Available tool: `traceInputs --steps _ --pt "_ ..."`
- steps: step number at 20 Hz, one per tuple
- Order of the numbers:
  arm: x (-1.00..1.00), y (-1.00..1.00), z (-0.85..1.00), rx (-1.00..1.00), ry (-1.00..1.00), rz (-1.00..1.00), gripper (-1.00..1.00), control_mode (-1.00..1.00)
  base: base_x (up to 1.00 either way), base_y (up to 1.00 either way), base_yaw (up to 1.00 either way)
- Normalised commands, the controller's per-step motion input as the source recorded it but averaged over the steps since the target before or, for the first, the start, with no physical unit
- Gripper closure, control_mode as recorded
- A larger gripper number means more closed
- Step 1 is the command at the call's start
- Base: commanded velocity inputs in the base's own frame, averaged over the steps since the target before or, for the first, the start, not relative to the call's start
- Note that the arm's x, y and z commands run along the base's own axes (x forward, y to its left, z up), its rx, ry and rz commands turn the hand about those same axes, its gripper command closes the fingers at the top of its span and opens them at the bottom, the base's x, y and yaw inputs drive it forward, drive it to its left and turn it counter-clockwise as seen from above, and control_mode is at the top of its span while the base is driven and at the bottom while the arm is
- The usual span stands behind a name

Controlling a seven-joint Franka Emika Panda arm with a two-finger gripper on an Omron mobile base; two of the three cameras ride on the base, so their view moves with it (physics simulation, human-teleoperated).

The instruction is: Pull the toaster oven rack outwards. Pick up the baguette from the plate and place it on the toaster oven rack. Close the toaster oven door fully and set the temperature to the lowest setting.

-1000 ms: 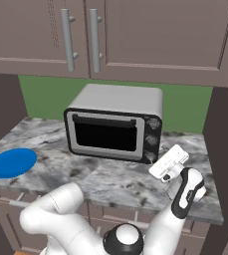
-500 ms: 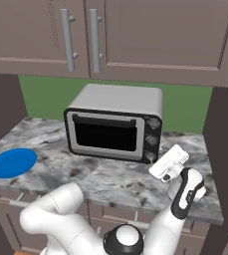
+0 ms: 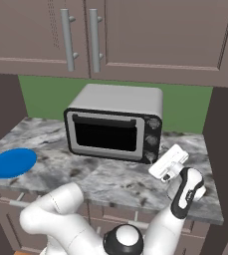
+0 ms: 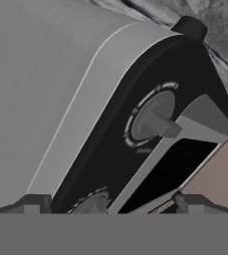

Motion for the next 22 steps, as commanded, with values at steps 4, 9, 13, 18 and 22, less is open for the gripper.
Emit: traceInputs --steps 4,9,13,18,22 --pt "0.27 0.67 0.00 -0.08 0.07 -0.21 -1.00 -1.00 0.00 0.00 0.00" --pt "0.26 0.05 0.00 -0.02 0.11 -0.20 -1.00 -1.00 0.00 0.00 0.00" --pt "0.04 -0.26 0.33 0.07 0.04 -0.22 -1.00 -1.00 0.00 0.00 0.00" --pt "-0.27 0.04 0.49 0.01 0.05 -0.33 -1.00 -1.00 0.00 0.00 0.00" --pt "-0.72 0.01 0.08 0.00 0.18 -0.32 -1.00 -1.00 0.00 0.00 0.00"
